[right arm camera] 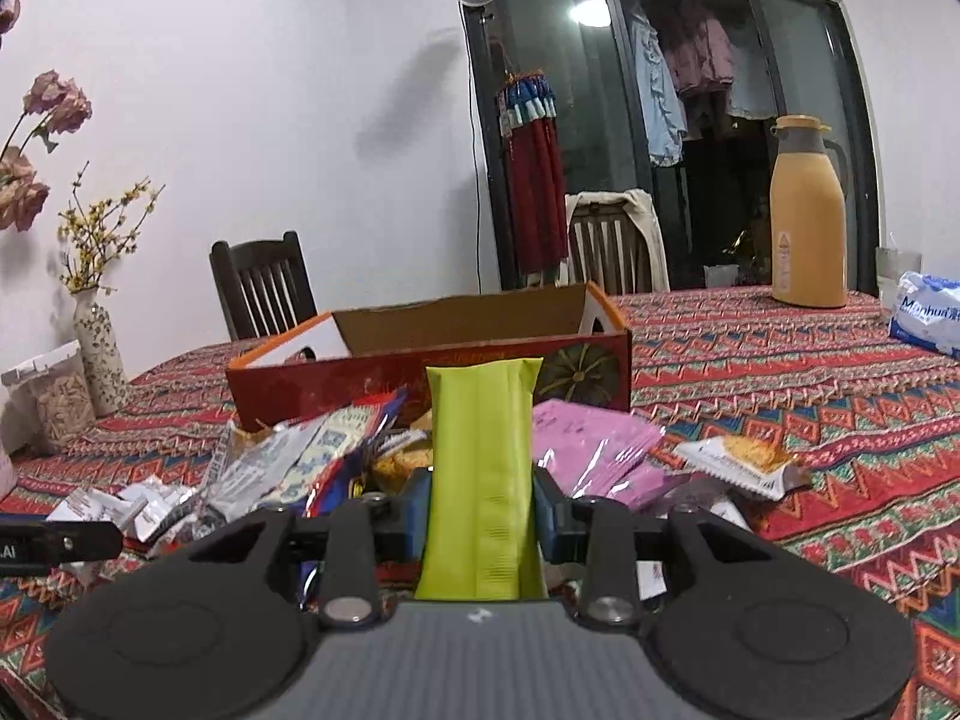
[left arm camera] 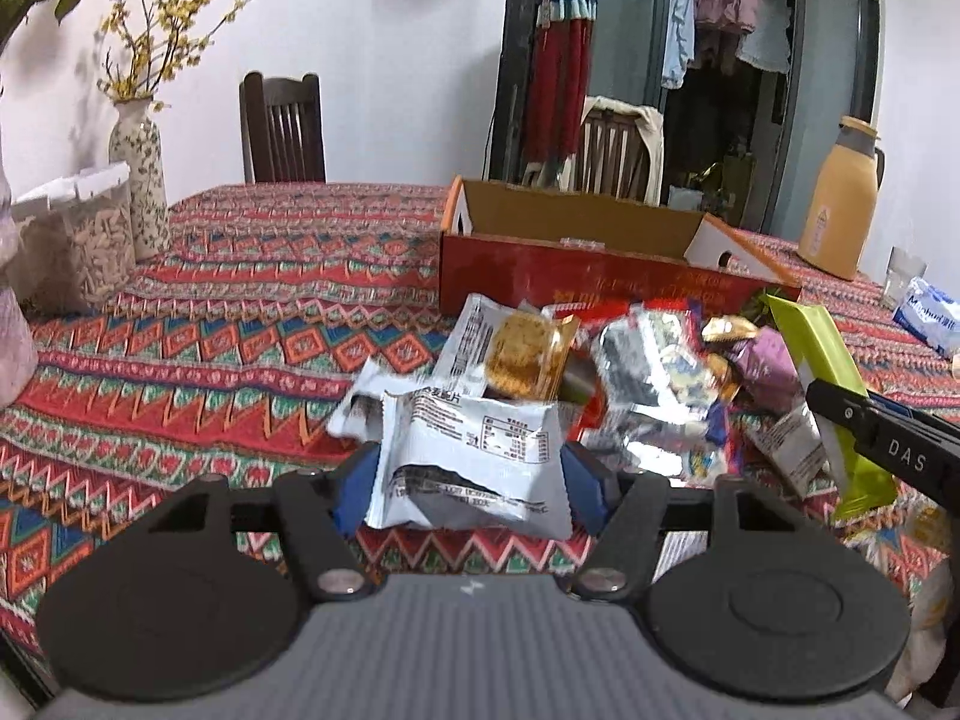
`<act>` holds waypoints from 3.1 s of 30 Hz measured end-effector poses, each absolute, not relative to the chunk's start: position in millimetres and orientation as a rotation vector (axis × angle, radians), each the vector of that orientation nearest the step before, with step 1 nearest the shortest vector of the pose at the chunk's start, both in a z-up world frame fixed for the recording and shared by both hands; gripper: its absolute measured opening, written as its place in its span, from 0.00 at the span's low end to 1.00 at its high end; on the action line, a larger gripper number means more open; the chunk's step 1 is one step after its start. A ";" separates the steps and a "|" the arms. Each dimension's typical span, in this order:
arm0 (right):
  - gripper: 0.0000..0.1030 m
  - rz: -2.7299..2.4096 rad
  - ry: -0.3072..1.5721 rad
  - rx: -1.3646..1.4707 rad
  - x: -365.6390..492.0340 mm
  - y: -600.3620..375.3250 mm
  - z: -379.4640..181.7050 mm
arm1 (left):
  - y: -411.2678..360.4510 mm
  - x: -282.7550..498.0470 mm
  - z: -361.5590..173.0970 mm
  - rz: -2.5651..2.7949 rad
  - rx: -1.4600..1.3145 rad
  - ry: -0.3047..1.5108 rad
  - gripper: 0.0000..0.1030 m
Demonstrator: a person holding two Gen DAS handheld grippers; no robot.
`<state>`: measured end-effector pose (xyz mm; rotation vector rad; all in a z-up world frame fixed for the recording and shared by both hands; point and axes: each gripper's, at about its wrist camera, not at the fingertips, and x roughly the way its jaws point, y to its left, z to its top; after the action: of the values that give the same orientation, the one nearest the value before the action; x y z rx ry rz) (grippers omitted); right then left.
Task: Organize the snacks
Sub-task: 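Carry both snacks over the cardboard box and open both grippers to drop them, then move both grippers back from the box to the snack pile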
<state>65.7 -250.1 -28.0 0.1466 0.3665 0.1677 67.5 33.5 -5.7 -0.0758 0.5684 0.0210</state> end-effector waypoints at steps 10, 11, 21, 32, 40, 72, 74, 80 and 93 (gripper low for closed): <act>0.33 0.154 0.318 0.151 76.0 -262.3 -4.9 | 20.7 91.4 26.4 0.000 -0.066 0.495 0.65; 0.33 0.157 0.317 0.157 78.4 -264.0 -2.2 | 18.8 96.5 30.5 -0.003 -0.065 0.489 0.65; 0.33 0.176 0.289 0.104 125.0 -268.5 36.5 | 1.1 151.3 66.0 -0.019 -0.035 0.431 0.65; 0.33 0.185 0.329 0.106 221.3 -263.9 66.8 | -18.4 238.6 85.5 -0.007 -0.044 0.425 0.65; 0.33 0.178 0.355 0.104 281.9 -250.5 51.3 | -13.3 300.2 61.0 0.036 -0.067 0.458 0.65; 1.00 0.153 0.336 0.137 257.8 -269.0 62.0 | 4.9 264.8 81.0 0.062 -0.097 0.422 1.00; 1.00 0.157 0.325 0.131 246.5 -270.6 67.4 | 5.4 251.3 85.7 0.056 -0.094 0.411 1.00; 1.00 0.169 0.331 0.120 204.5 -270.8 70.3 | 9.6 210.5 89.8 0.041 -0.102 0.403 1.00; 1.00 0.216 0.406 0.116 115.9 -262.4 42.9 | 19.4 120.0 62.3 0.015 -0.088 0.461 1.00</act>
<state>115.9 -262.4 42.9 0.1156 0.4063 0.2155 120.0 19.4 62.3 -0.0885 0.4613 0.0149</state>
